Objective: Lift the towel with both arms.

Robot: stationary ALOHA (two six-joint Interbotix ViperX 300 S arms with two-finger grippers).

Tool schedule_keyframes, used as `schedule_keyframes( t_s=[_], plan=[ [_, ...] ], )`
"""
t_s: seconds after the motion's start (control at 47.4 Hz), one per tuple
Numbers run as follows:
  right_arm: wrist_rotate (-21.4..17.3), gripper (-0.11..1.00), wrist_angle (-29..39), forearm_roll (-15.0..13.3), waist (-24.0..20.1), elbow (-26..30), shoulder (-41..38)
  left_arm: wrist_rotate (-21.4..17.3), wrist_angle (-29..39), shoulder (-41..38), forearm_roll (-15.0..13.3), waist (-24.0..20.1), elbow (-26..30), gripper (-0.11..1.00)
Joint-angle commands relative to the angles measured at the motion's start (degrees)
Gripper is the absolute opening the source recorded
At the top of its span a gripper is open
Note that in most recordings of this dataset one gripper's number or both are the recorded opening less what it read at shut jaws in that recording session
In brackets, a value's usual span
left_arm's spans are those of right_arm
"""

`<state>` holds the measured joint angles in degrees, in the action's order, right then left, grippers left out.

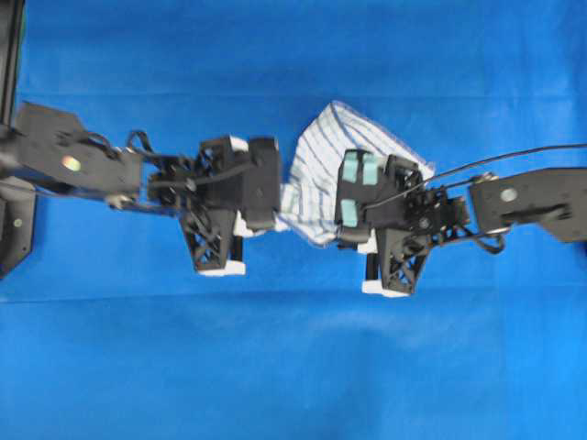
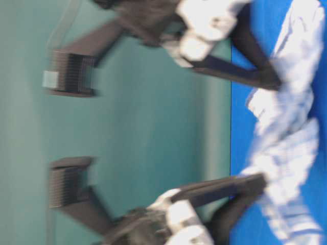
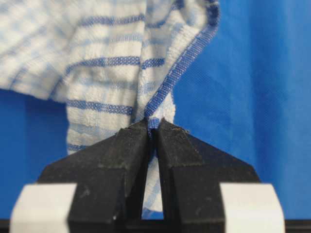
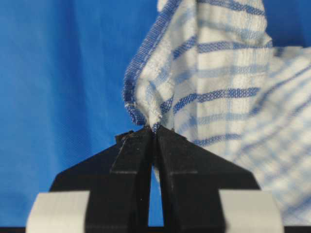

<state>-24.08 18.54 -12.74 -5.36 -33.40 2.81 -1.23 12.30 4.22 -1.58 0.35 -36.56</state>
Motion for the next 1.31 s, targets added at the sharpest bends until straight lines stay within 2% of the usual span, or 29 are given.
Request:
schedule_keyframes(
  t_s=[0.0, 0.19, 0.359, 0.506, 0.802, 0.95, 1.287],
  plan=[
    [0.1, 0.04, 4.2, -0.1, 0.0, 3.5, 5.1, -0.1, 4.2, 5.0, 0.0, -0.9, 2.6, 0.03],
    [0.7, 0.04, 14.9, -0.8, 0.3, 10.5, 10.8, 0.0, 14.9, 12.3, 0.1, -1.4, 9.1, 0.03],
    [0.9, 0.04, 22.1, -3.3, 0.2, 17.7, 13.5, -0.1, 22.4, 17.1, 0.4, -1.5, 16.1, 0.03],
    [1.4, 0.04, 27.6, -4.6, 0.3, 24.3, 14.5, -0.1, 27.0, 19.0, 0.4, -1.5, 21.7, 0.03],
    [4.0, 0.04, 33.9, -4.6, -1.0, 34.5, 14.8, 0.3, 36.2, 18.4, 0.4, -0.7, 31.9, 0.03],
    [4.0, 0.04, 35.0, -4.6, -1.2, 36.6, 14.8, 0.0, 36.7, 18.6, 0.9, -0.7, 34.7, 0.03],
    [4.4, 0.04, 35.6, -4.6, -1.2, 36.6, 14.6, -0.5, 36.6, 18.8, 0.9, -0.8, 34.6, 0.03]
  ],
)
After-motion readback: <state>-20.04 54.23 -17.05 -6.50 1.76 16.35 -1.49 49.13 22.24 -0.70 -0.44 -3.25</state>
